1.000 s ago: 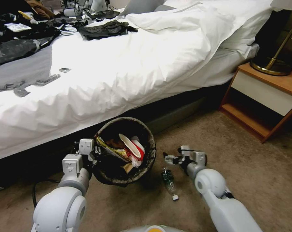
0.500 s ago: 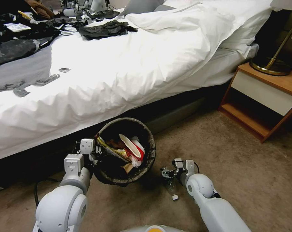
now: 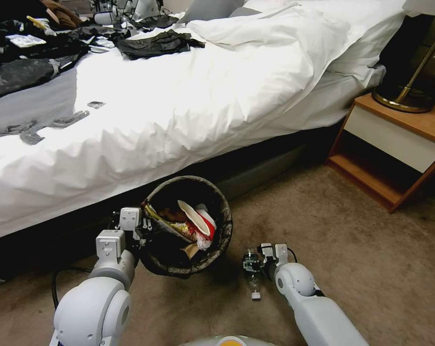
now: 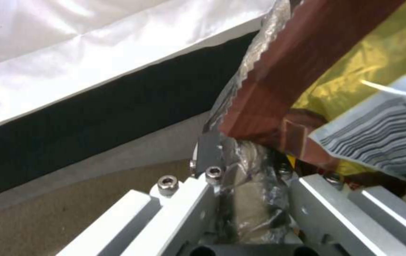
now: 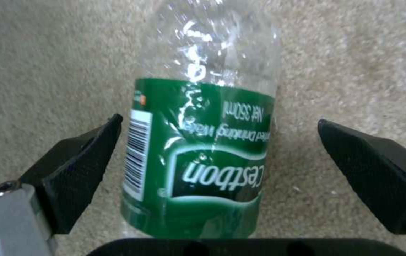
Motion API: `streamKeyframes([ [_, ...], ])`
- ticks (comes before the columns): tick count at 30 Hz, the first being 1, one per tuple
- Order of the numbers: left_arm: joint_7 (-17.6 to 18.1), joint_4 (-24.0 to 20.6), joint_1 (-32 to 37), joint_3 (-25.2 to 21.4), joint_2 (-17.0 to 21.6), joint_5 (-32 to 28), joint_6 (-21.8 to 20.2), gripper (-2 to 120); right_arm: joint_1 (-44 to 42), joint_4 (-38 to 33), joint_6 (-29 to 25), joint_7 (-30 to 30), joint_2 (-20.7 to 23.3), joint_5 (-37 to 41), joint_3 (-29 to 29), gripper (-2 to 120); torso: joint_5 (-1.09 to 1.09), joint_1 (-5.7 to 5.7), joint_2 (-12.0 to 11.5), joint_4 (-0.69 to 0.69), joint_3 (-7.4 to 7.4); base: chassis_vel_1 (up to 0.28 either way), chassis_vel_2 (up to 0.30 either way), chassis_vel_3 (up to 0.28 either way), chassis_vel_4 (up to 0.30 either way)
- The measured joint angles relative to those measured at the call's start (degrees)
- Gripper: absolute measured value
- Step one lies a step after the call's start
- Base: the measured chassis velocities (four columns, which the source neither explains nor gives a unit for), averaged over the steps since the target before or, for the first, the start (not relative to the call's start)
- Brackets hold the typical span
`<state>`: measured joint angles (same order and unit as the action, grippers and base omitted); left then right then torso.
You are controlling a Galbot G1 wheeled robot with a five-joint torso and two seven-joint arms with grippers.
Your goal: Pick up the trash bin, then pick up the garbage from the floor and place it into the trash bin.
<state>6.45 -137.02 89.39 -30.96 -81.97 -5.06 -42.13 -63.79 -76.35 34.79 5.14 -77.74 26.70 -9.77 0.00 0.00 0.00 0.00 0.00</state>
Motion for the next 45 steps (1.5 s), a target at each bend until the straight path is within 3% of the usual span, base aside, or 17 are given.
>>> streamKeyframes([
  [12, -0.1, 0.5, -0.2, -0.1, 0.0, 0.0, 0.0, 0, 0.5, 2.0, -0.3, 1.2, -1.4, -2.9, 1.7, 100, 0.0, 0.0, 0.0, 0.0, 0.0, 0.0, 0.0, 0.0, 0.0],
  [20, -0.2, 1.0, -0.7, 0.1, -0.1, 0.0, 0.0, 0, -0.4, 0.8, -0.7, 2.5, -1.1, -2.8, 1.1, 74, 0.02, 0.0, 0.0, -0.01, -0.01, 0.0, 0.0, 0.0, 0.0],
  [22, -0.2, 1.2, -0.8, 0.2, -0.2, 0.2, 0.0, 0, -1.2, -1.0, -0.2, 2.8, -0.6, -2.0, 1.0, 62, 0.03, 0.0, 0.0, 0.01, 0.0, 0.0, 0.0, 0.0, 0.0],
  [24, -0.2, 1.2, -0.8, 0.2, -0.2, 0.2, 0.0, 0, -1.4, -1.2, -0.1, 2.8, -0.5, -1.9, 1.0, 62, 0.03, 0.0, 0.0, 0.01, 0.0, 0.0, 0.0, 0.0, 0.0],
  [26, -0.2, 1.5, -0.9, 0.3, -0.2, 0.6, 0.0, 0, -2.1, -2.6, 0.3, 2.9, 0.0, -1.6, 0.6, 48, 0.02, 0.0, 0.0, 0.01, 0.0, 0.0, 0.0, 0.0, 0.0],
  [30, -0.2, 1.5, -1.1, 0.3, -0.2, 0.6, 0.0, 0, -3.0, -3.9, 0.6, 3.2, 0.2, -1.4, 0.2, 34, 0.02, 0.0, 0.0, 0.0, 0.0, 0.0, 0.0, 0.0, 0.0],
  [39, -0.2, 1.5, -1.1, 0.2, -0.2, 0.5, 0.0, 0, -5.0, -9.0, 1.1, 4.3, 0.2, -0.5, -0.5, 21, 0.01, 0.0, 0.0, 0.0, 0.0, 0.0, 0.0, 0.0, 0.0],
  [45, -0.2, 1.4, -1.1, -0.1, 0.0, 0.5, 0.0, 0, -7.4, -21.0, 1.7, 5.5, 1.3, 0.5, -3.6, 21, 0.0, 0.0, 0.0, 0.0, 0.0, 0.0, 0.0, 0.0, 0.0],
])
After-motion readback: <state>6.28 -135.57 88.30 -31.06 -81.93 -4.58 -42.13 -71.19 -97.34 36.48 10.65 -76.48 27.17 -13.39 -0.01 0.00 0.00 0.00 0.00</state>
